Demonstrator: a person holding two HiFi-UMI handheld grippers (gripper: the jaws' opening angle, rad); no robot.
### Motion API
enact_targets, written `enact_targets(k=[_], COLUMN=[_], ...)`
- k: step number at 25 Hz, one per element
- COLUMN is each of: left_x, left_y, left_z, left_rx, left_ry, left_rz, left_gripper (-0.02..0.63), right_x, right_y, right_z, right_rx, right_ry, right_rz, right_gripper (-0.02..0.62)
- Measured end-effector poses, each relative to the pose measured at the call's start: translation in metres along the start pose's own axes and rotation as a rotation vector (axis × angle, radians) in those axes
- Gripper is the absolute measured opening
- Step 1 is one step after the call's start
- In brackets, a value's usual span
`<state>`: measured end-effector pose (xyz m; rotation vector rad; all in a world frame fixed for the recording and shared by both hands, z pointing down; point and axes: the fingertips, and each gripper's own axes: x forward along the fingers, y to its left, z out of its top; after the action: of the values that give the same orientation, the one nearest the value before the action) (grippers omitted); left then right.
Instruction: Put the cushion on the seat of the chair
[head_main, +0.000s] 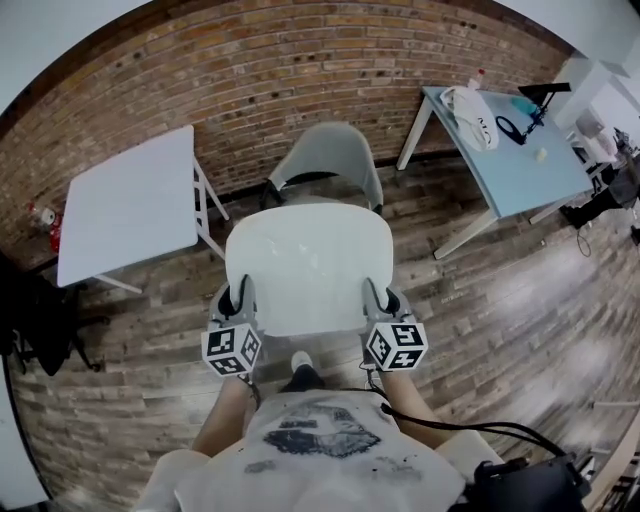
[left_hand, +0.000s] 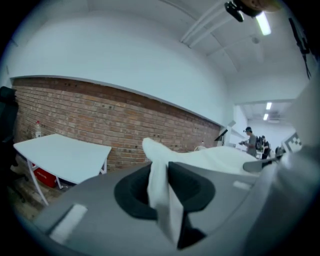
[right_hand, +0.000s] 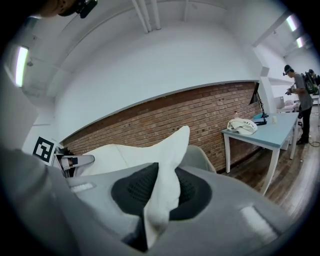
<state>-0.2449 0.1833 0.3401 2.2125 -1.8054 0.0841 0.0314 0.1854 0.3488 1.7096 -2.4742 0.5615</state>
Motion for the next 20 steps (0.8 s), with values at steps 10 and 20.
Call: enact_targets(k=[10, 20], left_x=[0.052, 0.102], left_y=[0.047, 0.039], left_z=[0.022, 0.029], left_rx=[-0.006, 0.021], left_ry=[-0.002, 0.011], left_rz=[-0.048, -0.09], left_gripper=[0.063, 0.063], right_x=[0.055, 0.081], right_y=[0.018, -0.009], right_z=[0.019, 0.026], right_rx=[-0.005, 0.025], right_ry=[-0.01, -0.031], right_rz=[-0.051, -0.089], right_gripper=[0.055, 0.055])
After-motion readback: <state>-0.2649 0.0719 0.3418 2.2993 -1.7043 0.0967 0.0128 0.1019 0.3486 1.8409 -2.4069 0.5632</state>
